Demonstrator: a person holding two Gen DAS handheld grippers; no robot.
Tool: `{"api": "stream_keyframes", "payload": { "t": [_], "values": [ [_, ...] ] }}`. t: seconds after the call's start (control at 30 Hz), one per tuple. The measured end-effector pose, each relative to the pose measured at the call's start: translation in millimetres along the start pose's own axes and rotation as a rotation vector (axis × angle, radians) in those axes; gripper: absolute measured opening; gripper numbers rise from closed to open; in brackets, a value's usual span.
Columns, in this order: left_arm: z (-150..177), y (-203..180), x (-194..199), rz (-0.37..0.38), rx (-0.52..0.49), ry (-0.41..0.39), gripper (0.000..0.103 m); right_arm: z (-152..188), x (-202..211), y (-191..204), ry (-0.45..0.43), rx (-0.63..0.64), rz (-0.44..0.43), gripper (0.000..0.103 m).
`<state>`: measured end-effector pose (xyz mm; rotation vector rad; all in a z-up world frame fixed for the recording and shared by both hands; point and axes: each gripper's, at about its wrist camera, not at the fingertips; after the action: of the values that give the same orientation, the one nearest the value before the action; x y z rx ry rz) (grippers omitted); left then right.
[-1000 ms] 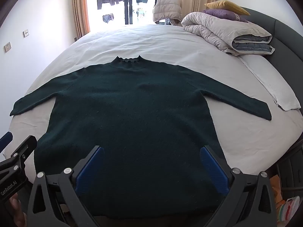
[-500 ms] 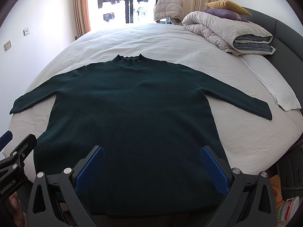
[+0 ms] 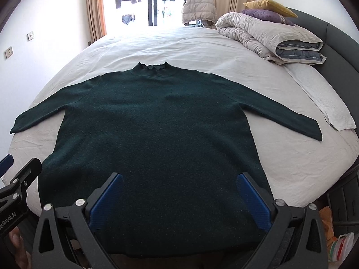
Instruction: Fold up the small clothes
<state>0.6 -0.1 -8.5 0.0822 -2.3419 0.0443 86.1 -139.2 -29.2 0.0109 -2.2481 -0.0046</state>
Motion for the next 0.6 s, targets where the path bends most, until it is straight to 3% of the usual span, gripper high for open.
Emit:
{"api": "stream_keyframes", "payload": {
  "t": [0.6],
  "values": [
    [-0.4, 0.6, -0.4, 0.002, 0.001, 0.001, 0.103, 2.0, -1.4, -0.4, 0.001, -0.004, -0.003, 0.103]
  ]
}}
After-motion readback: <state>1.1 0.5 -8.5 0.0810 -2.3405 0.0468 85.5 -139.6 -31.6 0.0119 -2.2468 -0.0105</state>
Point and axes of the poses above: each gripper's, at about its wrist camera, not at the fingertips, and x roughly against the way its jaws point, y to its left, z to its underside, and after that the axes turned 1 degree about -z, right-handed
